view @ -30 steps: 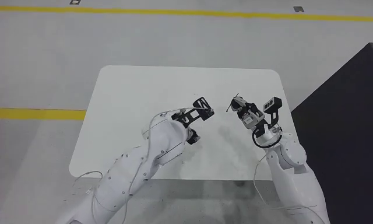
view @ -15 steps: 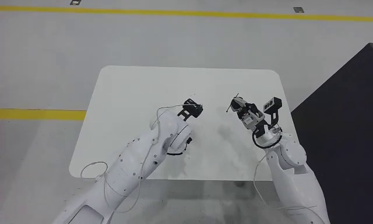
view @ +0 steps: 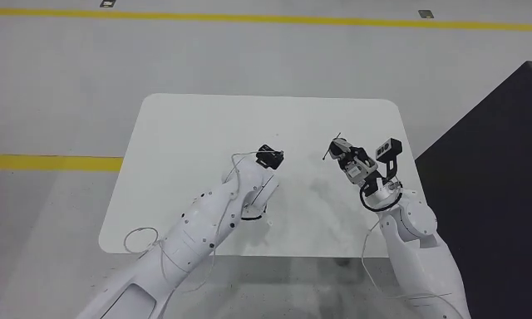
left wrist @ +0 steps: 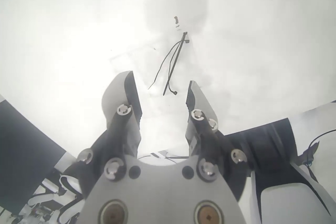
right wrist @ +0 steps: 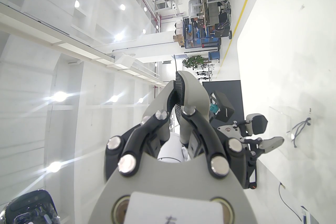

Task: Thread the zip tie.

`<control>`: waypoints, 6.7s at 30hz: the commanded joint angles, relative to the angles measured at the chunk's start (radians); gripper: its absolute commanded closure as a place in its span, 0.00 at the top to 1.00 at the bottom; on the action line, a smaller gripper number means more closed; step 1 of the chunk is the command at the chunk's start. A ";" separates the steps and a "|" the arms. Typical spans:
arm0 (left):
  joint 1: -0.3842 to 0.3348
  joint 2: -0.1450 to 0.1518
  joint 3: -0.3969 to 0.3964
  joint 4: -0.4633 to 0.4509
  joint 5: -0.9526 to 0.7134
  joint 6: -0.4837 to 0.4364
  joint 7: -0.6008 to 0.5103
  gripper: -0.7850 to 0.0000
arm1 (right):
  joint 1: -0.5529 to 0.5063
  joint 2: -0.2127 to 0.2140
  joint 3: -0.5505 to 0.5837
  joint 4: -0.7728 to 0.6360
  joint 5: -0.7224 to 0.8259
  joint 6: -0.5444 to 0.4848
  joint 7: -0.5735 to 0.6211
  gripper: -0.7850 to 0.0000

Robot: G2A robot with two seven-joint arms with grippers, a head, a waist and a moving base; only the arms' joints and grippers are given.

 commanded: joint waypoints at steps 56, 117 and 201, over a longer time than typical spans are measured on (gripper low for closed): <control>-0.062 -0.104 -0.006 0.312 -0.073 -0.063 0.049 0.00 | 0.000 0.000 0.000 0.000 0.000 0.000 0.000 0.00; -0.020 -0.132 -0.056 0.278 0.066 -0.094 0.067 0.16 | 0.000 0.000 0.000 0.000 0.000 0.000 0.000 0.00; 0.106 -0.135 -0.206 0.027 0.184 -0.149 -0.006 0.00 | 0.000 0.000 0.000 0.000 0.000 0.000 0.000 0.00</control>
